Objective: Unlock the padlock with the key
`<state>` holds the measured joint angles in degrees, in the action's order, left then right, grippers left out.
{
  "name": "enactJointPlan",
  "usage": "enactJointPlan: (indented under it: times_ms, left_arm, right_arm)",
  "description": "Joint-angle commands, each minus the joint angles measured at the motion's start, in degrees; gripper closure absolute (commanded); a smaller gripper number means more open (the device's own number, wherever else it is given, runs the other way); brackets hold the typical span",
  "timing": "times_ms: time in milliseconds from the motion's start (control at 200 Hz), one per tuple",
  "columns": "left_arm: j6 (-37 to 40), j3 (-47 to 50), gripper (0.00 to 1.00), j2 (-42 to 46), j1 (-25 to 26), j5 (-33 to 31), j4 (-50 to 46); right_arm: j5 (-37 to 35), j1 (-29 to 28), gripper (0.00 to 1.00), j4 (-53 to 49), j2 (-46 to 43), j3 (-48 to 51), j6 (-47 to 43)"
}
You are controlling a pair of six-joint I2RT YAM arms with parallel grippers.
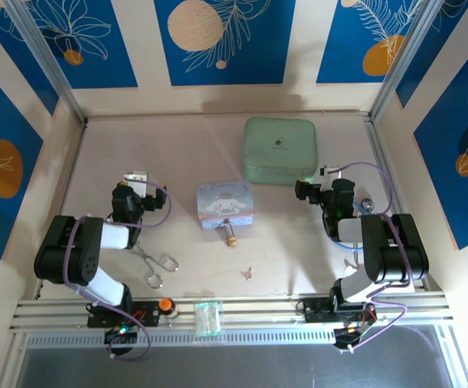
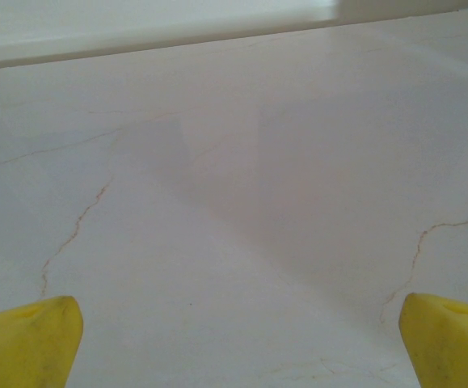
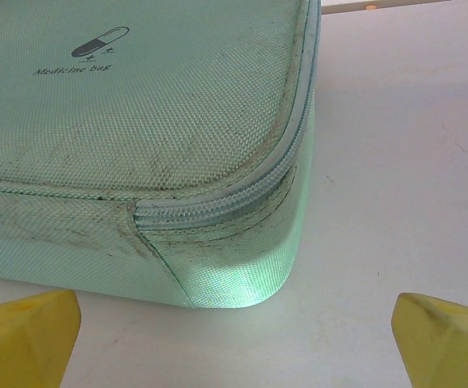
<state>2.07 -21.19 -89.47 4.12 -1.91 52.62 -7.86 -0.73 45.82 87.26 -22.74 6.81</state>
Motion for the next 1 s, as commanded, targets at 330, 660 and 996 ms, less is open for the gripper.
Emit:
enactJointPlan:
  times_ms: [330, 660, 996]
  left_arm:
    - [-4.45, -4.44, 0.00, 17.44, -0.60, -6.18, -20.35]
    - [-35.79, -2.71, 0.00, 33.69, -0.86, -4.94, -25.16]
    - [-45.19, -8.67, 0.00, 33.19, 0.73, 14.96, -39.54]
  right_arm:
    - [3.03, 0.60, 0.01, -15.21, -10.31, -5.45, -0.73]
    - [8.84, 1.10, 0.01, -37.50, -28.99, -9.24, 15.24]
    - [18.48, -6.57, 0.01, -63.23, -28.83, -18.95, 22.39]
